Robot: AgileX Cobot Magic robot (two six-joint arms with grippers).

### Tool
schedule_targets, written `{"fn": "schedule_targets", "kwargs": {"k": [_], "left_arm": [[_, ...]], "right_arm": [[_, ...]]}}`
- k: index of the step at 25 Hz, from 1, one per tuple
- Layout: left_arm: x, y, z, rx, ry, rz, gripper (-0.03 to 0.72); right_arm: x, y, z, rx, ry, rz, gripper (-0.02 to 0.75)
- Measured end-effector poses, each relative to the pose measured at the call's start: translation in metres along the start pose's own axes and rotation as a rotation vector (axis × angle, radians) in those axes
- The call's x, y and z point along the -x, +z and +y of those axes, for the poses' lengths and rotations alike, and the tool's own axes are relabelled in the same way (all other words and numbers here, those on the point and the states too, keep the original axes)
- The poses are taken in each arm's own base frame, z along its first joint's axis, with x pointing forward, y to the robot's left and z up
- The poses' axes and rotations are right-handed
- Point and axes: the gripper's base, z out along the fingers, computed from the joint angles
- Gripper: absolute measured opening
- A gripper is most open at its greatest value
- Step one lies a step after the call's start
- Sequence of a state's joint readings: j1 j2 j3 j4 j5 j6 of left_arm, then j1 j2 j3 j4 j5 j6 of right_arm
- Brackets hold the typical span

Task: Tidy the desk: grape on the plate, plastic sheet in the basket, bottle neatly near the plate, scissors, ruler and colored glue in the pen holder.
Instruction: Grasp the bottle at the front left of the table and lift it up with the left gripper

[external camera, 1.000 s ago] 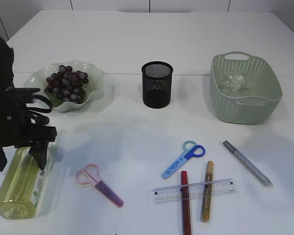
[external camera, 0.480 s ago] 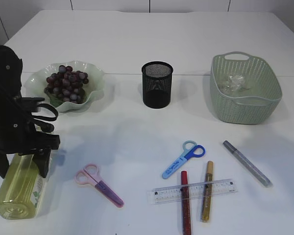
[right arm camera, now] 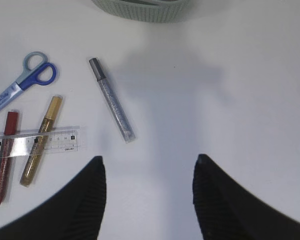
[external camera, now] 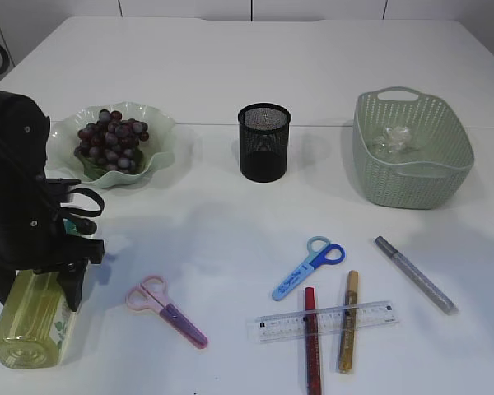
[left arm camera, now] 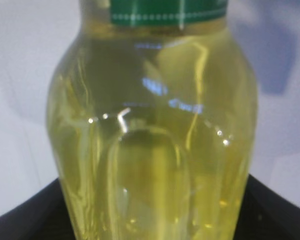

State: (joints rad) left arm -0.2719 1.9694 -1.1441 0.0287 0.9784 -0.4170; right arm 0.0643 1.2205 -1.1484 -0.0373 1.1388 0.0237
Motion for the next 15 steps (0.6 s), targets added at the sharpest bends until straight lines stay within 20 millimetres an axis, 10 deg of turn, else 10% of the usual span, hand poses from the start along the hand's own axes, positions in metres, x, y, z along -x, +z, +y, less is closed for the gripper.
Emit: {"fn": "schedule_targets", "kwargs": {"k": [15], "left_arm": [[0.0014,-0.0015,0.0008,0.011,0.009,-0.007,0.435]], "right_arm": [[0.0,0.0,0.0,0.0,0.0,0.0,0.439]]}}
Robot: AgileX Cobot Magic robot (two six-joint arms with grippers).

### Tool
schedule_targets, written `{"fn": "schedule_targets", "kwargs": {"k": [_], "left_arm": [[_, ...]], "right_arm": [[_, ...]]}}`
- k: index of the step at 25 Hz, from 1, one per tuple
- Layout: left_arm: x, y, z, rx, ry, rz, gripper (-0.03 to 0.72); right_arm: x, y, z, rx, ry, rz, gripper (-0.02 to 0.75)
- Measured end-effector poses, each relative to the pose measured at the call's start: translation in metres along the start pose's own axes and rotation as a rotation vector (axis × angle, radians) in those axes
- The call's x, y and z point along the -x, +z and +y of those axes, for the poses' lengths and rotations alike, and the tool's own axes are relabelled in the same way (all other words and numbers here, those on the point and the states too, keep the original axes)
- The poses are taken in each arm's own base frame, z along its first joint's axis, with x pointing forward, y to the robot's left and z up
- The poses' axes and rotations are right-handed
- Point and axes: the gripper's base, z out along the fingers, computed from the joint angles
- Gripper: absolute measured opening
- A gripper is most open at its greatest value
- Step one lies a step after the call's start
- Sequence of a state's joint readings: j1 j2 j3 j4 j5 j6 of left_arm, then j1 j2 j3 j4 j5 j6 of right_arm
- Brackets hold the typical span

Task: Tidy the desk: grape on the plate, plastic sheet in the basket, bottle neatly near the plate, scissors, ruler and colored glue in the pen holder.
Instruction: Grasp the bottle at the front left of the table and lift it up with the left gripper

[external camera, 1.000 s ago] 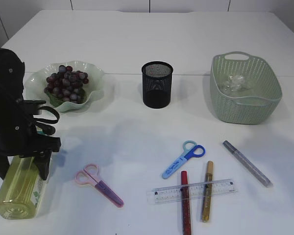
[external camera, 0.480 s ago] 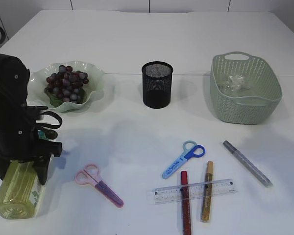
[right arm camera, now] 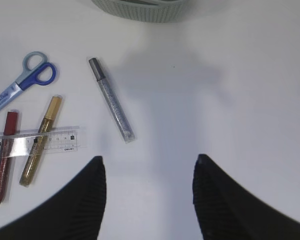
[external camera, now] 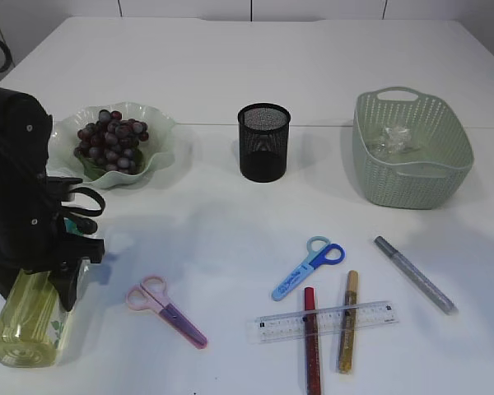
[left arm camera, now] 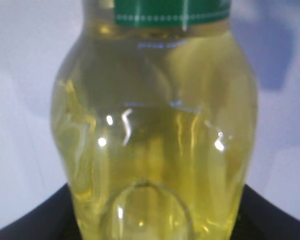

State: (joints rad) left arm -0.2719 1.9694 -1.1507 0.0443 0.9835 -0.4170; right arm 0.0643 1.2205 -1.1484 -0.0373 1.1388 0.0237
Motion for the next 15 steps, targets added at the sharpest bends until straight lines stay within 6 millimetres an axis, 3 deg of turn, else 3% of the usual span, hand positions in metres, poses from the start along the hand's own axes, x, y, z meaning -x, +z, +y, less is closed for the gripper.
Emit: {"fn": "schedule_targets", "kwargs": {"k": [10,15], "left_arm": [[0.0001,-0.0004,0.0014,0.017,0.014,0.001,0.435],[0.0,-0.003,0.0025,0.021,0.183,-0.016,0.435]], "right_arm": [[0.0,0.0,0.0,0.0,0.0,0.0,0.439],[0.0,0.0,0.0001,0.002,0.001,0.0,0.438]]}}
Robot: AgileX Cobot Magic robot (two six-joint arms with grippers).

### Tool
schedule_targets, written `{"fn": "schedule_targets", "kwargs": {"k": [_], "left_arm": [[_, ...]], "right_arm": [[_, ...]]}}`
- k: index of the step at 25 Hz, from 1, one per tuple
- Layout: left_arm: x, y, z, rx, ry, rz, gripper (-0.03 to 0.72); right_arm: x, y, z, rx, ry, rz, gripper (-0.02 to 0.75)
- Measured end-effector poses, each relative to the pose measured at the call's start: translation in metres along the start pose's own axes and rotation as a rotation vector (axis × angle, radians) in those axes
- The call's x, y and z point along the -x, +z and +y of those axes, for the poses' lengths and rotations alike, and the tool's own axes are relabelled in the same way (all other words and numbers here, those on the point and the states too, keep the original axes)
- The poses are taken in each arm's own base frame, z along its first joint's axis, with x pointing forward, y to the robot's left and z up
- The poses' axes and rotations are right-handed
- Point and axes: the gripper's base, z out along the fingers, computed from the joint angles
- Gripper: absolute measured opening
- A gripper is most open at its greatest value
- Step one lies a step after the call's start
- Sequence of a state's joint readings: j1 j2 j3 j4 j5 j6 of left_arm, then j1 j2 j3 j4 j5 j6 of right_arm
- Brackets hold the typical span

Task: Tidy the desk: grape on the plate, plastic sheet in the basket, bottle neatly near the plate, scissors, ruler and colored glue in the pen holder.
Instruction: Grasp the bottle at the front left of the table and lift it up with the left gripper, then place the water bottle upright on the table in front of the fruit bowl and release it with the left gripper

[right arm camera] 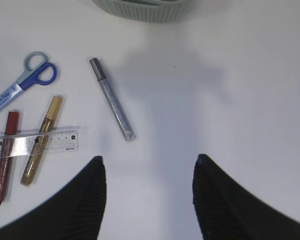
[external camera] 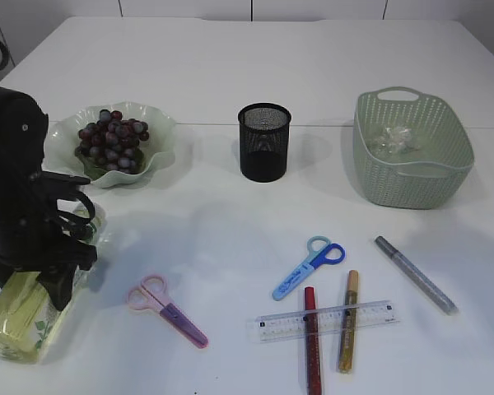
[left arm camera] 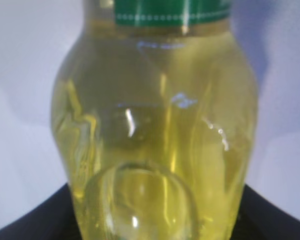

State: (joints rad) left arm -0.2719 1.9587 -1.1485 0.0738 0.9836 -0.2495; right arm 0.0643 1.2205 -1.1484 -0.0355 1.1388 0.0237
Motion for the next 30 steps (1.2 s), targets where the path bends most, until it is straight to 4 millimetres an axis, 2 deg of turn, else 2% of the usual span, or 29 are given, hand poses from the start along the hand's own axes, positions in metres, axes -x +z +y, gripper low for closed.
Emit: {"fn": "schedule_targets", "kwargs": {"k": [3,9,15,22,26,30], "left_arm": [[-0.002,-0.011,0.001,-0.007,0.061,-0.042,0.435],[-0.008,-0.057,0.004,-0.043,0.145,-0.246,0.435],[-0.026,-0.1,0.007,-0.082,0.228,-0.394,0.435],[-0.042,-0.144,0.012,-0.111,0.226,-0.626,0.434],[-0.05,-0.145,0.014,-0.121,0.218,-0.766,0.434],[-0.065,-0.117,0.015,-0.141,0.201,-0.851,0.434]], "right_arm": [[0.0,0.0,0.0,0.002,0.001,0.0,0.438],[0.0,0.0,0.0,0.002,0.001,0.0,0.439],[0.0,0.0,0.0,0.002,0.001,0.0,0.439],[0.0,0.0,0.0,0.002,0.001,0.0,0.438],[0.0,0.0,0.0,0.002,0.001,0.0,0.438],[-0.001,0.0,0.0,0.002,0.001,0.006,0.438]]}}
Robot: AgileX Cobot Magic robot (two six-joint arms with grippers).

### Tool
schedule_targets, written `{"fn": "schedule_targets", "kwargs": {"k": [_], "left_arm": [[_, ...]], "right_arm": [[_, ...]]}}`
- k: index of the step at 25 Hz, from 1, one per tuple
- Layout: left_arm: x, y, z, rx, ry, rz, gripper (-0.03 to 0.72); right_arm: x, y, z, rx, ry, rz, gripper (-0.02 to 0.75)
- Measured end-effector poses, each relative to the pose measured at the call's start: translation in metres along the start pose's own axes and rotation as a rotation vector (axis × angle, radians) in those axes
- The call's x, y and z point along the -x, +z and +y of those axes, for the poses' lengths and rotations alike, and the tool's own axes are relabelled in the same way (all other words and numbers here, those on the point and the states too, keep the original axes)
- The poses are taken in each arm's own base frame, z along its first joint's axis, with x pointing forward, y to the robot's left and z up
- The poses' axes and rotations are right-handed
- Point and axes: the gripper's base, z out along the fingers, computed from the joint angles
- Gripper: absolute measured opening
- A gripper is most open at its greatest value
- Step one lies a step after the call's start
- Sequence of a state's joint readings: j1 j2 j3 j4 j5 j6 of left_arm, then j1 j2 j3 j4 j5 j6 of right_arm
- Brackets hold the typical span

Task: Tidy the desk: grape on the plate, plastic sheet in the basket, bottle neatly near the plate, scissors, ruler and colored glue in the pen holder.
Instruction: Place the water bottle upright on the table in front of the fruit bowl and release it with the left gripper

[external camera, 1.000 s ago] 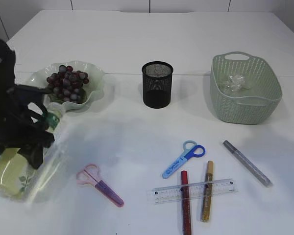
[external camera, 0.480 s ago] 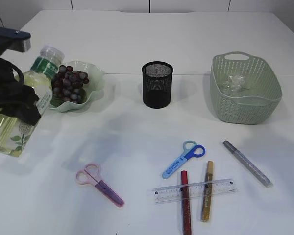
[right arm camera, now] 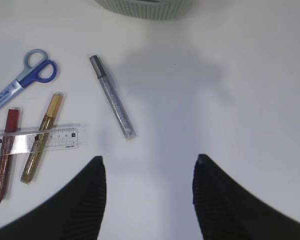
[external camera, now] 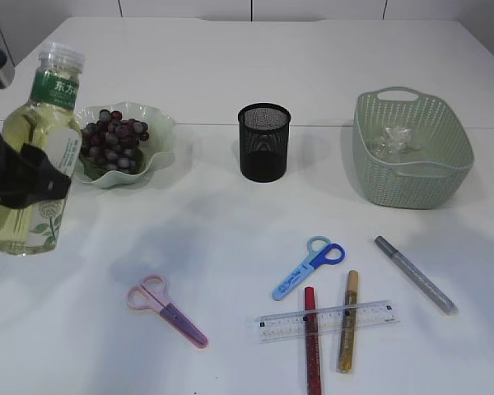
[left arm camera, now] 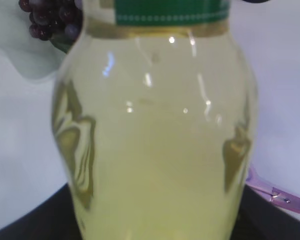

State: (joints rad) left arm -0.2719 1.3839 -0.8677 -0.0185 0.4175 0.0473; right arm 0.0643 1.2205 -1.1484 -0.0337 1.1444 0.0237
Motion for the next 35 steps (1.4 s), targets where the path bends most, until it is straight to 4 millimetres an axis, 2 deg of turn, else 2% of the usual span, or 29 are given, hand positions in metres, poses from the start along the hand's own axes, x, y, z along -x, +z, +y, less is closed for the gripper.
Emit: {"fn": "schedule_targets", "kwargs": {"k": [5,9,14,19,26,31,35], "left_arm": [[-0.043,0.008,-0.001,0.001,-0.065,-0.157,0.433],[-0.059,0.007,0.001,0.028,-0.08,-0.357,0.433],[-0.06,0.004,0.002,0.041,-0.076,-0.574,0.433],[-0.055,0.017,-0.003,-0.011,-0.049,-0.699,0.433],[-0.061,0.046,-0.011,-0.085,0.024,-0.758,0.433],[-0.071,0.063,-0.013,-0.107,0.039,-0.7,0.433],[-0.071,0.074,-0.013,-0.104,0.03,-0.68,0.433]], "right_arm": [[0.0,0.0,0.0,0.0,0.0,0.002,0.438],[0.0,0.0,0.0,0.0,0.0,0.002,0.438],[0.0,0.0,0.0,0.0,0.0,0.002,0.438],[0.0,0.0,0.0,0.0,0.0,0.002,0.438],[0.0,0.0,0.0,0.0,0.0,0.002,0.438],[0.0,0.0,0.0,0.0,0.0,0.005,0.438],[-0.001,0.0,0.0,0.0,0.0,0.009,0.438]]}}
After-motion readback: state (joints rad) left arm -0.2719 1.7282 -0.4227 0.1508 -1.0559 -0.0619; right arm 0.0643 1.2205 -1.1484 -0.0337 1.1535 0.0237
